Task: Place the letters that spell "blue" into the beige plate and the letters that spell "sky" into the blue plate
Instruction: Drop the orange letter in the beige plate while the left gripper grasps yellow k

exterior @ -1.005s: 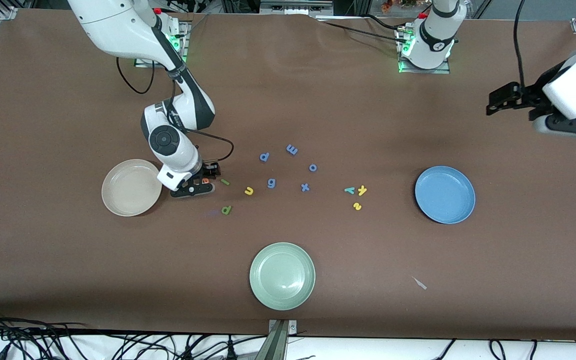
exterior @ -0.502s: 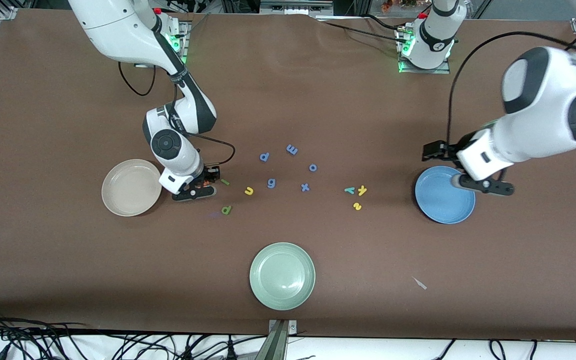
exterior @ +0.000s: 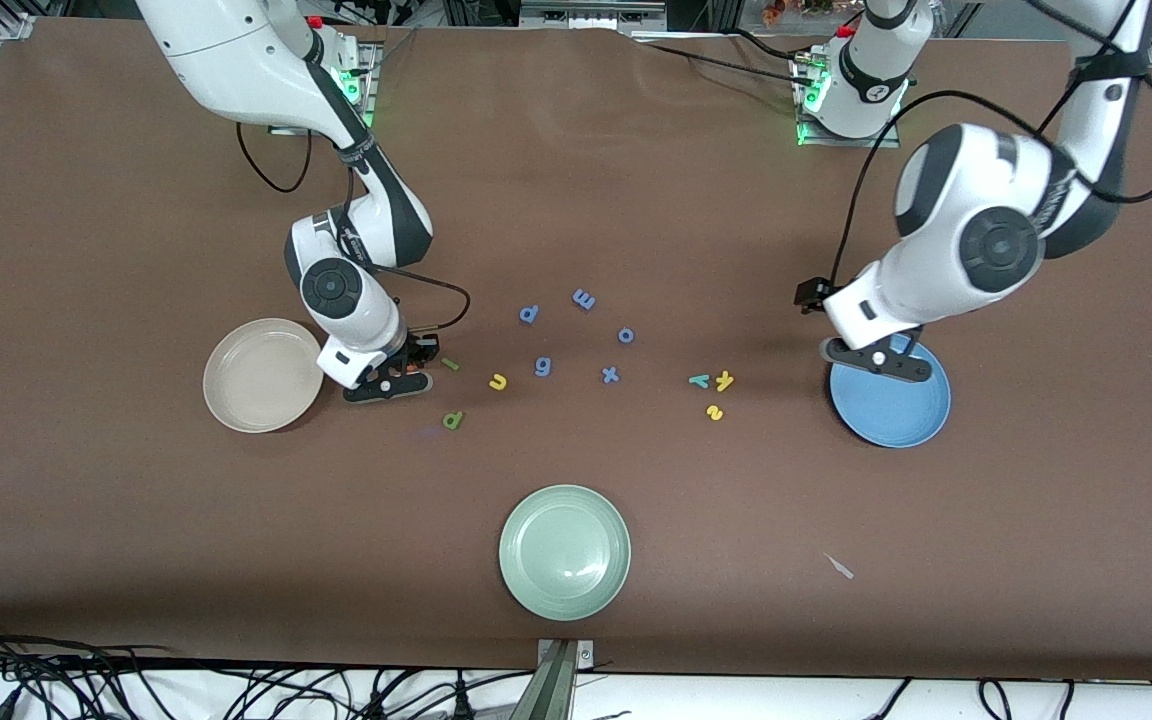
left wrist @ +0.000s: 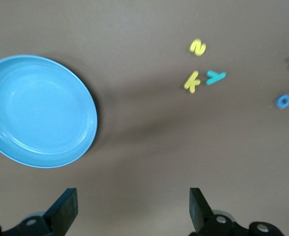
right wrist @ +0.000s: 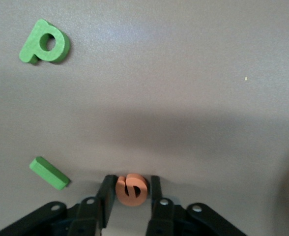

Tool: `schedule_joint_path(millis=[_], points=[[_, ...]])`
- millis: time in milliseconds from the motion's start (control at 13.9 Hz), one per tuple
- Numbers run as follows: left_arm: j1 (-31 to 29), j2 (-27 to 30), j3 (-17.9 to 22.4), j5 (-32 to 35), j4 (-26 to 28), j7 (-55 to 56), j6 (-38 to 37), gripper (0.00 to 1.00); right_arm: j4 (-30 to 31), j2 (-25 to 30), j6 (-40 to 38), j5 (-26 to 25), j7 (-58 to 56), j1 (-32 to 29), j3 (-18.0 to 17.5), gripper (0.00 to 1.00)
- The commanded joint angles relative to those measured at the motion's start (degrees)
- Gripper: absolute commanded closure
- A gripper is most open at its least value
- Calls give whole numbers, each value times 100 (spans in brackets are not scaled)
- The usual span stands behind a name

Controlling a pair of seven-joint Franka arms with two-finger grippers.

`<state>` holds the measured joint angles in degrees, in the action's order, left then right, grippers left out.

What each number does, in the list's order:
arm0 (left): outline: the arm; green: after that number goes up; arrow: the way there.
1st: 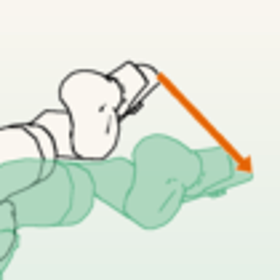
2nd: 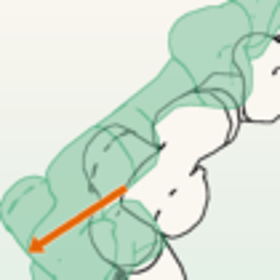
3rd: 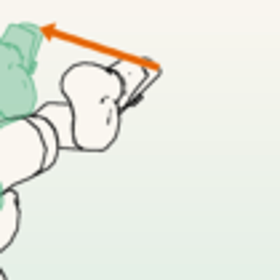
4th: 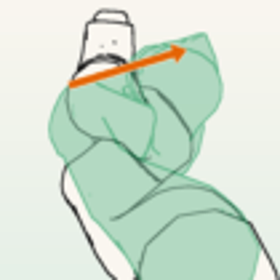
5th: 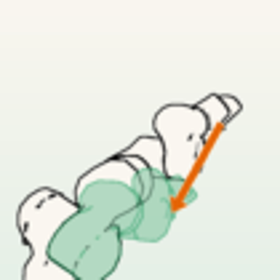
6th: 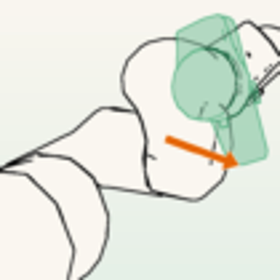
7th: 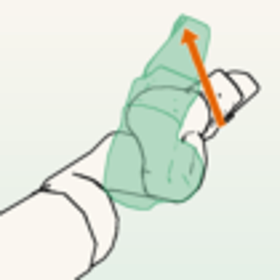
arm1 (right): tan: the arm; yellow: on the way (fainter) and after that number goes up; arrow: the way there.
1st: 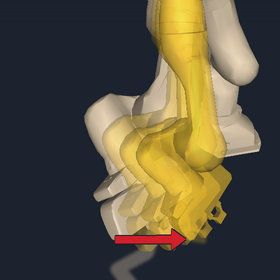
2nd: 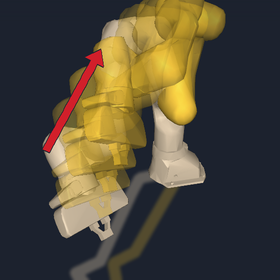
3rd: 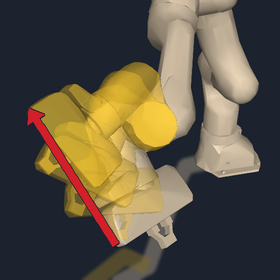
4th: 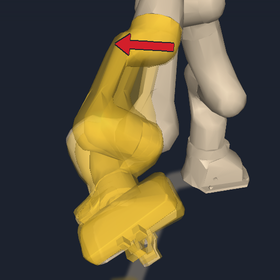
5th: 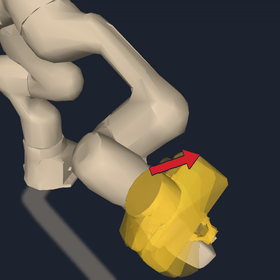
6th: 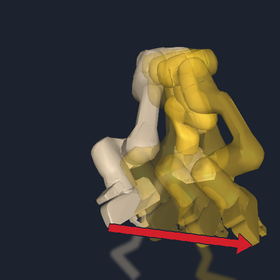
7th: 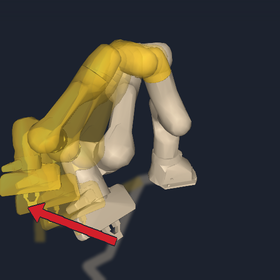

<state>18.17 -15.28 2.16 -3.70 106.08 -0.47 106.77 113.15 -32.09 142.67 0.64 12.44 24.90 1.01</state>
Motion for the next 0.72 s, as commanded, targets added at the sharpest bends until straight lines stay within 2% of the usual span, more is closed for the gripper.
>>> schedule_joint_path(millis=[0,215,431,646], points=[[178,-178,170,63,-44,-7,185,0,-74,-70,-20,24,-137,-3,5,80],[196,-186,135,-561,394,3,1228,0,-468,35,-737,24,-215,-20,118,83],[231,-308,-14,-580,1036,11,2555,1,-549,316,-1320,24,-969,-29,583,83],[477,-730,-14,-588,1081,38,3164,2,-470,449,-1680,32,-1673,-47,1145,83]])
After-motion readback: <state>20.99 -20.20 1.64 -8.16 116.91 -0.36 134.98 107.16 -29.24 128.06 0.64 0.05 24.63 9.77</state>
